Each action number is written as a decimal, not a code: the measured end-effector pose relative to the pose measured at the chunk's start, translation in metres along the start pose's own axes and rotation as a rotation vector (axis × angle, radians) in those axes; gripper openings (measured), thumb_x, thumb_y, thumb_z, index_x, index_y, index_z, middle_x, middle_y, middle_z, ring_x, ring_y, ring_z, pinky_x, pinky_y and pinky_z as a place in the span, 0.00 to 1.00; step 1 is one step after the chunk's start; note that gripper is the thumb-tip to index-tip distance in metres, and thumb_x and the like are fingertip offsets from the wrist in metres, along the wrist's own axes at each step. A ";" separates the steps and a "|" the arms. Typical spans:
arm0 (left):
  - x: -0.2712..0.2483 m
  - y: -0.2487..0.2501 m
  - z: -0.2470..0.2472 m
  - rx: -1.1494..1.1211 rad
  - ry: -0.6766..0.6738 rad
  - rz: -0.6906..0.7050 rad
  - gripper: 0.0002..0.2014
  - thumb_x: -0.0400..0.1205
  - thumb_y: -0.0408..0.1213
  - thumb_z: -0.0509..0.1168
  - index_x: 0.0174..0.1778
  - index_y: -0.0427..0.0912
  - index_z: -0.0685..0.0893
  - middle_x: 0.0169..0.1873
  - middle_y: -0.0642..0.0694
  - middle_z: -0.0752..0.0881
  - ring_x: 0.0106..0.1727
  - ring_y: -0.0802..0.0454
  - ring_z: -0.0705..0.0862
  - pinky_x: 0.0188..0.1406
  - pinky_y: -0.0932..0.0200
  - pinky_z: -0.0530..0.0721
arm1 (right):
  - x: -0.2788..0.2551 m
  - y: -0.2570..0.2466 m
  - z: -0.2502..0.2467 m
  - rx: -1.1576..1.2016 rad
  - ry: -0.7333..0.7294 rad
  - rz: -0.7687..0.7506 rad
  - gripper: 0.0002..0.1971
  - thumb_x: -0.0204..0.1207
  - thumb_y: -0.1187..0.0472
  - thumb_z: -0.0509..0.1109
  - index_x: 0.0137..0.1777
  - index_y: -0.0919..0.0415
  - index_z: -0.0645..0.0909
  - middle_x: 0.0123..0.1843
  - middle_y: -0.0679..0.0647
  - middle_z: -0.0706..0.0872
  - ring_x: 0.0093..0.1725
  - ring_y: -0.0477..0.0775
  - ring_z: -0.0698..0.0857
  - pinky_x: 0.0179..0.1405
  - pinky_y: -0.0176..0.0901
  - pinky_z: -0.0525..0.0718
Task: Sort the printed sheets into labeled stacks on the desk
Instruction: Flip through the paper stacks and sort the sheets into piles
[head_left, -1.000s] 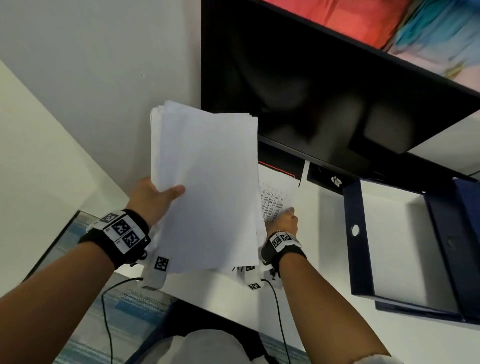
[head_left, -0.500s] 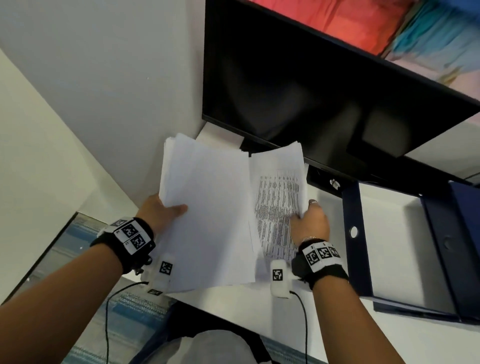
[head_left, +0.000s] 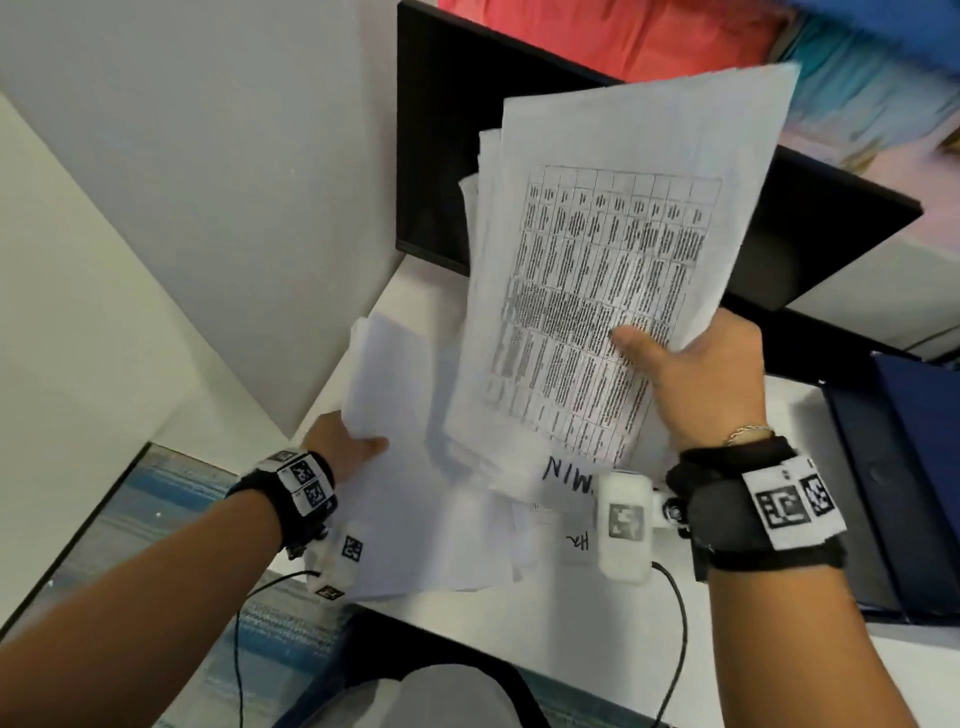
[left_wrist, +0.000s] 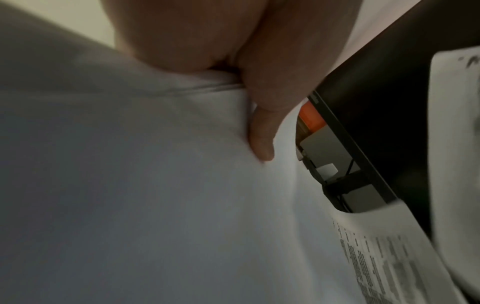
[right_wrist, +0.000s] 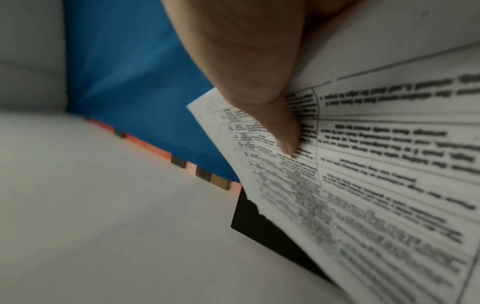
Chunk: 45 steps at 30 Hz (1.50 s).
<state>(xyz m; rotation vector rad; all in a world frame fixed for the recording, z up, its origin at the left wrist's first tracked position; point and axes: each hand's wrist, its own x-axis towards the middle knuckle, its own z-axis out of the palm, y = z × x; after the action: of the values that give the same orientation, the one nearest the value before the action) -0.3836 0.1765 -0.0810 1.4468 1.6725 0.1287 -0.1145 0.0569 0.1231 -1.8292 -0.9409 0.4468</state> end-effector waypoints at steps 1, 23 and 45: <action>-0.001 0.000 0.001 -0.008 -0.002 0.014 0.24 0.78 0.42 0.75 0.66 0.32 0.81 0.61 0.33 0.86 0.59 0.35 0.86 0.47 0.54 0.78 | 0.001 0.007 0.005 0.078 -0.024 0.034 0.18 0.69 0.67 0.82 0.58 0.56 0.87 0.48 0.44 0.91 0.48 0.39 0.91 0.45 0.33 0.88; -0.001 0.000 0.004 -0.041 -0.003 0.054 0.19 0.82 0.36 0.66 0.67 0.36 0.72 0.51 0.43 0.80 0.48 0.44 0.79 0.40 0.56 0.74 | -0.023 0.175 0.135 -0.697 -0.353 0.382 0.22 0.83 0.58 0.64 0.75 0.60 0.72 0.73 0.61 0.72 0.72 0.66 0.74 0.69 0.56 0.77; -0.011 -0.002 -0.047 -0.417 0.207 0.280 0.12 0.83 0.32 0.67 0.61 0.44 0.76 0.44 0.44 0.87 0.43 0.42 0.87 0.40 0.50 0.87 | -0.028 0.183 0.147 -0.585 -0.189 0.779 0.37 0.73 0.50 0.77 0.74 0.67 0.66 0.71 0.61 0.79 0.68 0.62 0.82 0.67 0.52 0.81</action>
<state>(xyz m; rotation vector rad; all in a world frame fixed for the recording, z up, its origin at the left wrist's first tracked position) -0.4167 0.1879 -0.0480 1.3672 1.4800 0.7598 -0.1553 0.0863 -0.1081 -2.7220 -0.4566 0.8963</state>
